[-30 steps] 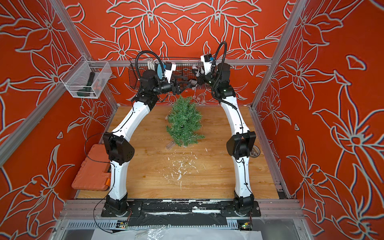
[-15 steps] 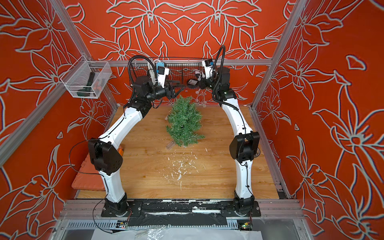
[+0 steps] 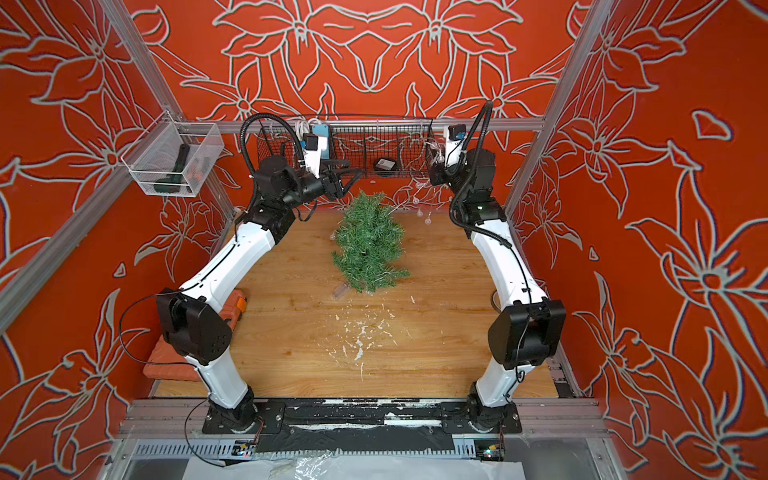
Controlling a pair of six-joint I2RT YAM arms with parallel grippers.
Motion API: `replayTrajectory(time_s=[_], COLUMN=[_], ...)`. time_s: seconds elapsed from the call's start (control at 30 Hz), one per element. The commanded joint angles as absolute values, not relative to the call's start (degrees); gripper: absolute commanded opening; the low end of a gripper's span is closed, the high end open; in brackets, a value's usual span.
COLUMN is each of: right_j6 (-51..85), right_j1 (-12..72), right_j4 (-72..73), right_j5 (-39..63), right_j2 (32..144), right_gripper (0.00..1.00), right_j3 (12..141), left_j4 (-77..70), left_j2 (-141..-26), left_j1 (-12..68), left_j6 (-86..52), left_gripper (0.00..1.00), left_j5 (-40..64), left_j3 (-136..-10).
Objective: Remove string lights from the small christmas tree
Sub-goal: Remove the light string from the Christmas tree.
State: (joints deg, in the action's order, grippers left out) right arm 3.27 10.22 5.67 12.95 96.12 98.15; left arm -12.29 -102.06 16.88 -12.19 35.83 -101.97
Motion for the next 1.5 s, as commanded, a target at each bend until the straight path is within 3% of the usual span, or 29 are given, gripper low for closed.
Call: replayTrajectory(time_s=[0.0,0.47,0.6,1.17,1.47], right_j6=[2.8,1.5,1.7,4.2,2.5], right_j1=[10.5,19.6,17.1,11.9,12.1], right_j4=[10.5,17.4,15.7,13.5,13.5], right_j5=[9.2,8.2,7.9,27.4,28.1], right_j2=[92.0,77.7,82.0,109.3,107.3], right_gripper=[0.0,0.0,0.0,0.0,0.0], right_j3=[94.9,78.5,82.8,111.9,111.6], left_j4=[-12.1,-12.2,-11.9,-22.0,-17.9], left_j2=[-99.5,-97.6,-99.2,-116.4,-116.0], left_j1=[17.0,17.0,16.9,16.6,16.6], left_j6=[-10.9,-11.4,-10.2,-12.0,-10.6], left_gripper=[0.64,0.65,0.65,0.68,0.66], left_j5=[35.8,35.4,38.3,48.8,46.3], left_j3=[-102.0,-100.0,-102.2,-117.7,-117.1])
